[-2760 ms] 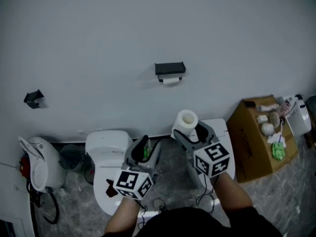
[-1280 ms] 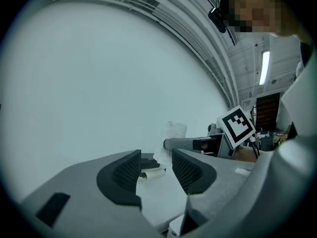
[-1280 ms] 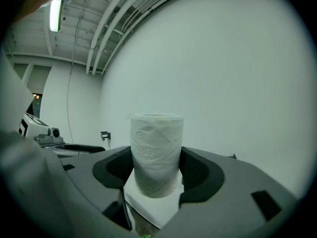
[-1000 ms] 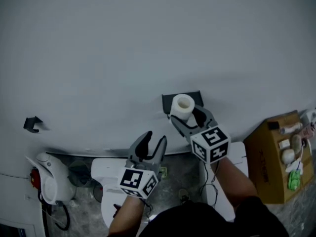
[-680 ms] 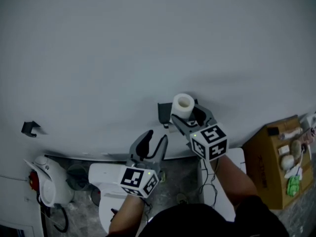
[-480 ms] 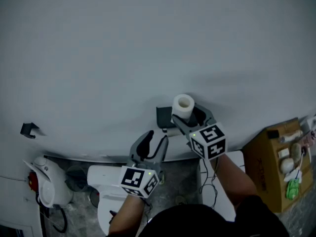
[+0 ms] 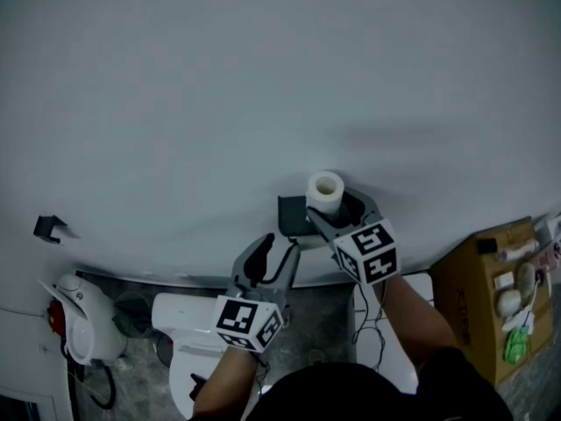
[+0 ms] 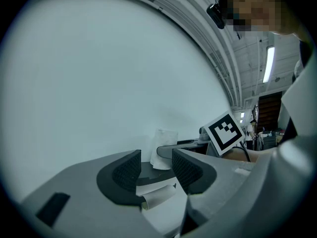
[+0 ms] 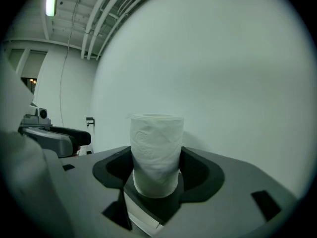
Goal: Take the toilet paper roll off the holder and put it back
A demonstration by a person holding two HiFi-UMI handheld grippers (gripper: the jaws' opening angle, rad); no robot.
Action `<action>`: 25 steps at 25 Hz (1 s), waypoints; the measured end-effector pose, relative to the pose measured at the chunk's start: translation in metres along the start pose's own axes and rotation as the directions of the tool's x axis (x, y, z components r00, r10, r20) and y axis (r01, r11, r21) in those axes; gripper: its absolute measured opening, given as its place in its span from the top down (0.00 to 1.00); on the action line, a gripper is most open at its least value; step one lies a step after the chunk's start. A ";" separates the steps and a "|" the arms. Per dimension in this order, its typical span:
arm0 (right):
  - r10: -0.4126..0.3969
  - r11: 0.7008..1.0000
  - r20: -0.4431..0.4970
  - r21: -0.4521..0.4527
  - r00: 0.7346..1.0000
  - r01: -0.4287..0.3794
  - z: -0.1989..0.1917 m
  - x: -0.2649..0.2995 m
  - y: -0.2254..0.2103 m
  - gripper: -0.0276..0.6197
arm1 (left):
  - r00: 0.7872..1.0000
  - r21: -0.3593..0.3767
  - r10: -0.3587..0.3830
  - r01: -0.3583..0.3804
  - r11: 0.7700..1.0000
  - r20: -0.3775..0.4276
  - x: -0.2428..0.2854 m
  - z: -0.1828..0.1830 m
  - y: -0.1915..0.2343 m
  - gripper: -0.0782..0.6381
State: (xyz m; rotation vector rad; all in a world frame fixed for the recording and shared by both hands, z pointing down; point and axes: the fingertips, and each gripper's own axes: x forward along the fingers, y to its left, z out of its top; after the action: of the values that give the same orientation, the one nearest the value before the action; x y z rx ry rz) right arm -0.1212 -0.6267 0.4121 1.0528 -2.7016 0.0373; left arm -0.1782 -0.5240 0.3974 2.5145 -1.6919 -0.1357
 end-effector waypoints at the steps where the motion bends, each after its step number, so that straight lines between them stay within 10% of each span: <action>1: 0.001 1.000 -0.010 -0.010 1.000 -0.001 -0.001 0.000 0.001 0.52 | 1.000 -0.003 0.001 -0.001 1.000 -0.001 0.001 -0.001 0.000 0.63; 25: -0.060 0.998 -0.052 0.000 0.997 0.060 -0.010 -0.001 0.002 0.40 | 1.000 -0.010 0.025 -0.025 1.000 0.003 -0.020 -0.001 0.000 0.63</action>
State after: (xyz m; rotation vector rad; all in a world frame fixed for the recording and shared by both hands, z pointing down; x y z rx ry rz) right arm -0.1198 -0.6233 0.4215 1.1174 -2.6221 0.0550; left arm -0.1858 -0.5052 0.3984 2.4865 -1.7190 -0.1452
